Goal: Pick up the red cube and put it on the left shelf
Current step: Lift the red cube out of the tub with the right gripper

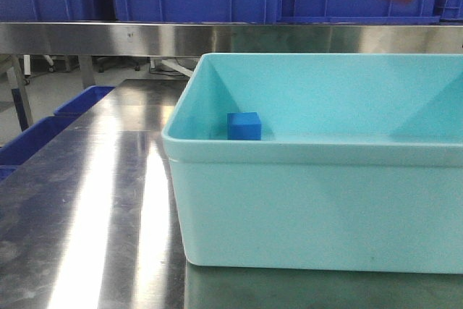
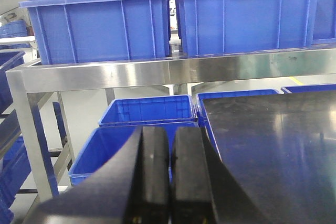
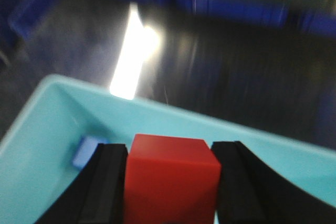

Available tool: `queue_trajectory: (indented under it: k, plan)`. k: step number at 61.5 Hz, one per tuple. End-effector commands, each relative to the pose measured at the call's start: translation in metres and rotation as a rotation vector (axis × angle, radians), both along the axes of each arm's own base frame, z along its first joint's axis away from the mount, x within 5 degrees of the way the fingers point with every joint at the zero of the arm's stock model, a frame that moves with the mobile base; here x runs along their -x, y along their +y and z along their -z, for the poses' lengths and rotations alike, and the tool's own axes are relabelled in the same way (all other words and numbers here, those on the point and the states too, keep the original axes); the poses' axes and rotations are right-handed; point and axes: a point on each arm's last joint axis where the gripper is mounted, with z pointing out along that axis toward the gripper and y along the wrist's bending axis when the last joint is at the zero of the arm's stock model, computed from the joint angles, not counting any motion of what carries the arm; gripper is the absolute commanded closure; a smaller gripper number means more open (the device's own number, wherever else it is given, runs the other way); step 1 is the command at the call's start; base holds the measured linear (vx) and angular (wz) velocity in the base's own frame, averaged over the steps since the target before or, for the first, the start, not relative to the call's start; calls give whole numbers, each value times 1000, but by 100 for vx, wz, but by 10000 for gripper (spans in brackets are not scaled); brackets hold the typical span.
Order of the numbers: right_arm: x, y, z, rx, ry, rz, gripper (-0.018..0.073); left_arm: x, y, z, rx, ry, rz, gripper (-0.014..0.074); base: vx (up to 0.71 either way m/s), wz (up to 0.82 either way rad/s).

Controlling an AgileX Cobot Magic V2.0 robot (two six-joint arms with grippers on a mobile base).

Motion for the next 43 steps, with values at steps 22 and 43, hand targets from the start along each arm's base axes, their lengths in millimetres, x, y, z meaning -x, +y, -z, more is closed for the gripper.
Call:
queue_trajectory:
  k: [22,43]
  plan:
    - [79,-30,9,-66,-278,-8,502,-1,1,0,16,-54,-10,491,0,0]
    - [89,-34,28,-63,-268,-9,502,-1,1,0,16,-54,-10,491,-1,-6]
